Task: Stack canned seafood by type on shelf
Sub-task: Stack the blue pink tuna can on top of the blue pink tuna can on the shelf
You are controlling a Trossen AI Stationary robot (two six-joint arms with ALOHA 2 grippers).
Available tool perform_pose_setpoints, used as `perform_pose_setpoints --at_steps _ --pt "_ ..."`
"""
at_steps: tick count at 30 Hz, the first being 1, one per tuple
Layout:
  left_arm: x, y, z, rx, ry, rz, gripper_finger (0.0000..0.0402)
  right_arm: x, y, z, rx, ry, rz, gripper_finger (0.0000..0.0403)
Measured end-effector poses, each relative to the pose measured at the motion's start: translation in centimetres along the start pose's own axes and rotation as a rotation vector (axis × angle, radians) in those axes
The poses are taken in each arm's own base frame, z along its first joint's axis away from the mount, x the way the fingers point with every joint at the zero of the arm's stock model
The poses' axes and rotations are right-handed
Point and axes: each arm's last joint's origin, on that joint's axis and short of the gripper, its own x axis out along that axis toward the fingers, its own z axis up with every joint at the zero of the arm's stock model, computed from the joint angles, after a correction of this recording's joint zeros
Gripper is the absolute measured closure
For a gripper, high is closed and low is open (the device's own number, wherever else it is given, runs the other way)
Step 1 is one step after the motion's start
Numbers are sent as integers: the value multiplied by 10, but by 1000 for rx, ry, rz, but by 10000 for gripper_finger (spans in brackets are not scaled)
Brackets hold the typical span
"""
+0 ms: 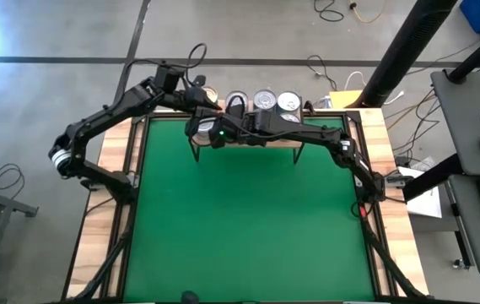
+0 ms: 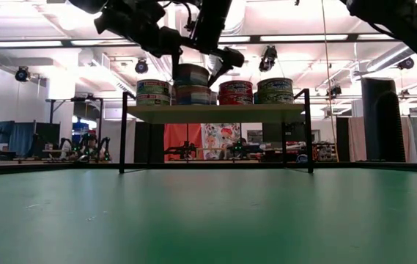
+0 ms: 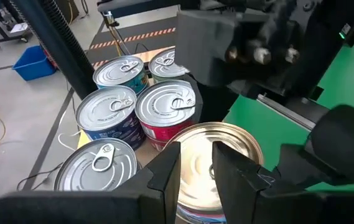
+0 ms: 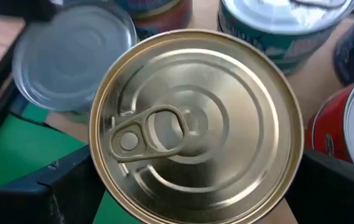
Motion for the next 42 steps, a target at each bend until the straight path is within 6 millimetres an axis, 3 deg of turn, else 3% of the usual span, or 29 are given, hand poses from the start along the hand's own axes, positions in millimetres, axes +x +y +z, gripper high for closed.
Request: perform_pose_setpoints --at_steps 11,21,30,42 --pt "14 0 -5 18 -3 -54 323 0 -5 -3 -21 14 -62 3" --pt "26 7 -9 63 -62 -93 323 1 -5 -4 -143 23 -54 3" --pt "53 14 -32 -13 -19 -160 323 1 -4 -4 -168 34 -44 3" --pt "68 19 -45 -63 1 -191 324 1 -4 -4 -168 46 -34 3"
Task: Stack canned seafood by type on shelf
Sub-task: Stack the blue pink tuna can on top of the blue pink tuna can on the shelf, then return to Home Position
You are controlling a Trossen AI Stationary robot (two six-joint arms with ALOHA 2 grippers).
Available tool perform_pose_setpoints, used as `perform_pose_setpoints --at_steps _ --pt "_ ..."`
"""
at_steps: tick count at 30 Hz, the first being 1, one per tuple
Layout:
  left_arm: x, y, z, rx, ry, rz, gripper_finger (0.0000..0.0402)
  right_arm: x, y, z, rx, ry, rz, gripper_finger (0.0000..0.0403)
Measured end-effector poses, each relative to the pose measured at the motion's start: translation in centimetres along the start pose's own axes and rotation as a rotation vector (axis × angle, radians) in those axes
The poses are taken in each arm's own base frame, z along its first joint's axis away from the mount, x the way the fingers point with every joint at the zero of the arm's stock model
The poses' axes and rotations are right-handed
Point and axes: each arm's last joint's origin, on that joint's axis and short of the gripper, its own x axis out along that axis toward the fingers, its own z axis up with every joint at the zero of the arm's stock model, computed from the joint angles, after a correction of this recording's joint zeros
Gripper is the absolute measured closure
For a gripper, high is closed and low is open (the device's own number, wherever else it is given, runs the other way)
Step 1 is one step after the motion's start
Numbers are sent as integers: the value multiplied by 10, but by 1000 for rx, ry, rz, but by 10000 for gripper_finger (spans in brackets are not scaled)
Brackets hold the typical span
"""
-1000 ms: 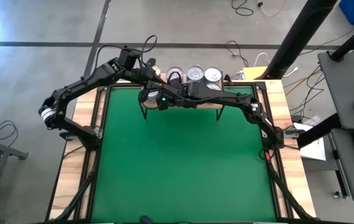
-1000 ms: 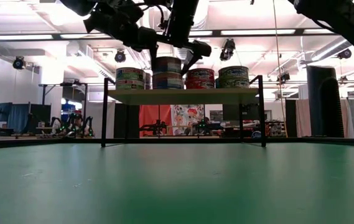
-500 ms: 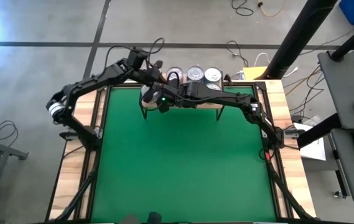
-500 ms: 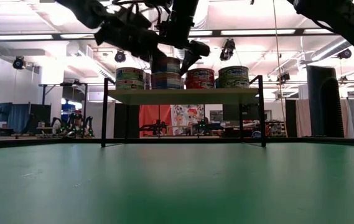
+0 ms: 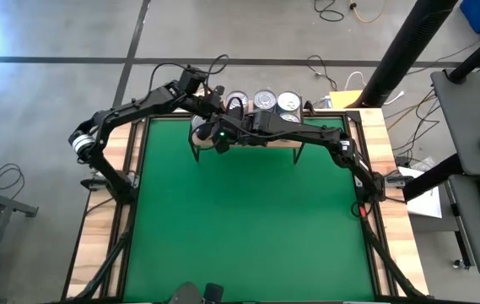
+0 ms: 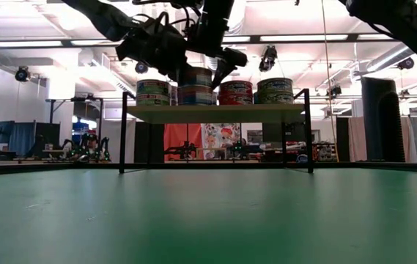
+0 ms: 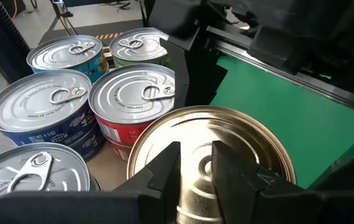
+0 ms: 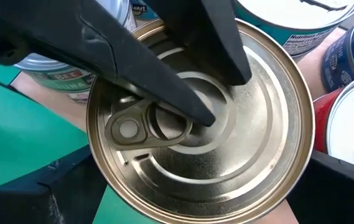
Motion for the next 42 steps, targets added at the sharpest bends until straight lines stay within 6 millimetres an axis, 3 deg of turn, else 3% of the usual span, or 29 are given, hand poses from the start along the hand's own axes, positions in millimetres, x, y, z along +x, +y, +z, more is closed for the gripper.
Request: perform_pose_setpoints --at_steps 16,27,32,42 --pt "-2 3 -5 -12 22 20 324 -10 1 -5 -15 100 75 3" --pt "-6 1 0 -18 8 25 324 -44 -9 -10 -14 137 70 3" --pt "-19 -8 9 -22 -16 27 324 -41 -4 -14 -16 147 67 3" --pt "-58 -35 42 53 -87 48 324 -22 0 -16 160 117 14 3"
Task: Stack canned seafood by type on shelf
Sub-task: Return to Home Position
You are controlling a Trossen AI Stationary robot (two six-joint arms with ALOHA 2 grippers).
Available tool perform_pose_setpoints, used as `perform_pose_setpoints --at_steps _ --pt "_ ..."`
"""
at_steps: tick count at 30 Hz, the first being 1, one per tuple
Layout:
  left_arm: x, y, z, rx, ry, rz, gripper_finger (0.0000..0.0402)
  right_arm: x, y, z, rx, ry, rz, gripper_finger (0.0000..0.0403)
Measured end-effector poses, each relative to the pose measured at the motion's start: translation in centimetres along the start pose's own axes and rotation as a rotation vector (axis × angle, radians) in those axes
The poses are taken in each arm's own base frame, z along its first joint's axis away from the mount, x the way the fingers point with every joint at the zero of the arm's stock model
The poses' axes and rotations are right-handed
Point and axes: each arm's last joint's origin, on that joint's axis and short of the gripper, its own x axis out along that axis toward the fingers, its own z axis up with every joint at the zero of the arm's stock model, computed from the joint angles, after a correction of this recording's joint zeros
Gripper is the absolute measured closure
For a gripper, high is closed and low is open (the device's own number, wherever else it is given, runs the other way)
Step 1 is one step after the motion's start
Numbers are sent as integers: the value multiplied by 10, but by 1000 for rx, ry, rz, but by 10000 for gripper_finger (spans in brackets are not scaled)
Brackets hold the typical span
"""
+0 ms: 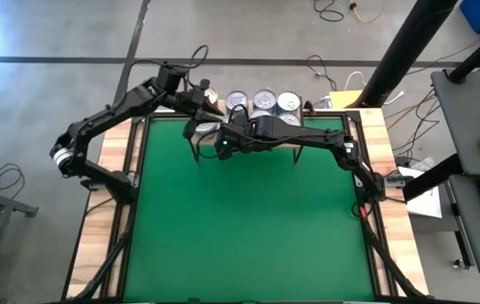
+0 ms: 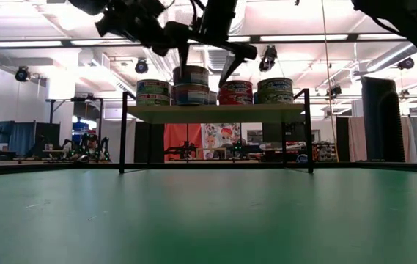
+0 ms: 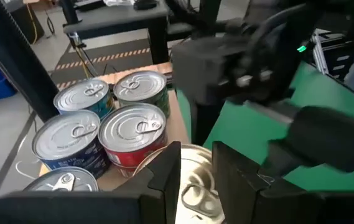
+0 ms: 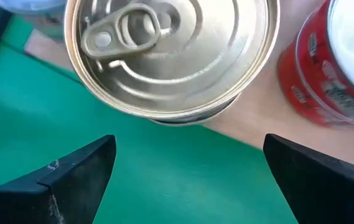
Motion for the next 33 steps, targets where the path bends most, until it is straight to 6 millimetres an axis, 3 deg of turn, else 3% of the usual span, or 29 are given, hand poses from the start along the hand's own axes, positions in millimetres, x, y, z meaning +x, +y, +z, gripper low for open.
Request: perform_pose_setpoints --at_steps 9,17,25,33 --pt "-16 -15 9 18 -6 -22 324 25 5 0 137 49 15 3" --pt "-29 -35 22 14 -39 -80 324 23 3 5 160 -77 -47 3" --pt "-30 -85 41 -5 -23 -209 324 13 4 0 86 -86 -46 3" --pt "-34 -143 40 -127 -18 -197 324 -28 18 -37 -170 -38 24 3"
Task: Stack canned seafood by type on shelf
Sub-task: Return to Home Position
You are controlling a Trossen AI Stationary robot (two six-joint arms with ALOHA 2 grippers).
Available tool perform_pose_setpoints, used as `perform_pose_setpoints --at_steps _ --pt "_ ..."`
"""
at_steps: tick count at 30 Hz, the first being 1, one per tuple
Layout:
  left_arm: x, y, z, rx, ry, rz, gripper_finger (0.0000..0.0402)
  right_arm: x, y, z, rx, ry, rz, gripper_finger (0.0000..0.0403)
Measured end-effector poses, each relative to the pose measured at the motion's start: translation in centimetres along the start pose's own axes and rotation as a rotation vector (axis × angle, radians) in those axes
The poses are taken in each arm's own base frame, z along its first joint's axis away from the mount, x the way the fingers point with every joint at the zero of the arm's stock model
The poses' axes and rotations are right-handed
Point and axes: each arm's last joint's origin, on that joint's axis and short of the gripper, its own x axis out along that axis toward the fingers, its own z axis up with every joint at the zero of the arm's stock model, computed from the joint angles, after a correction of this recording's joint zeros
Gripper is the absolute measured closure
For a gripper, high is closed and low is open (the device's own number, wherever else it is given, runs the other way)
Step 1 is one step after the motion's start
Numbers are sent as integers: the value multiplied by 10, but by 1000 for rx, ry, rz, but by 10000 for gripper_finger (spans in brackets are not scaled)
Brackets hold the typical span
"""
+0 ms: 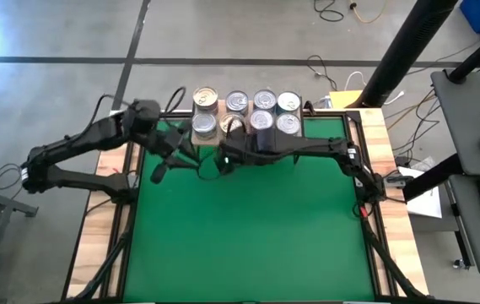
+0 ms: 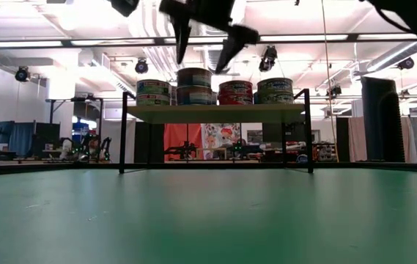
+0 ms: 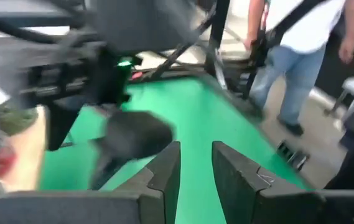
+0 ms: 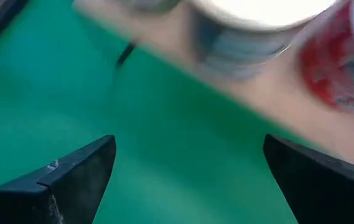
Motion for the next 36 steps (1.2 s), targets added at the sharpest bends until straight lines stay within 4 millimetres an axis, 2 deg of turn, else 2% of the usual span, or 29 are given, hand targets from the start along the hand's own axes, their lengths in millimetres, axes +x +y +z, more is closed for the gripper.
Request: perform_pose_setpoints --at_steps 4,7,12,17,18,21,25,27,31,36 --pt "-2 -23 -14 -102 -110 9 324 -18 19 -27 -291 63 111 16" --pt "-2 -36 -28 -180 -214 30 324 -30 33 -50 -499 90 182 60" --pt "10 -52 -52 -294 -356 54 324 -34 45 -88 -767 113 195 189" --pt "33 -56 -84 -373 -277 175 324 -31 47 -107 -867 97 226 348" --pt "38 -55 -90 -379 -265 181 324 -29 46 -108 -879 84 239 371" --pt "48 -52 -104 -382 -239 190 324 -28 40 -109 -864 54 390 387" --pt "59 -49 -116 -353 -229 202 324 -26 16 -104 -788 29 755 394" --pt "62 -47 -117 -357 -222 219 324 -26 -5 -104 -734 -17 826 394" --pt "66 -42 -116 -357 -229 327 324 -33 -60 -104 -510 -121 675 394" --pt "77 -38 -113 -351 -196 349 324 -47 -118 -117 -439 -226 541 393"
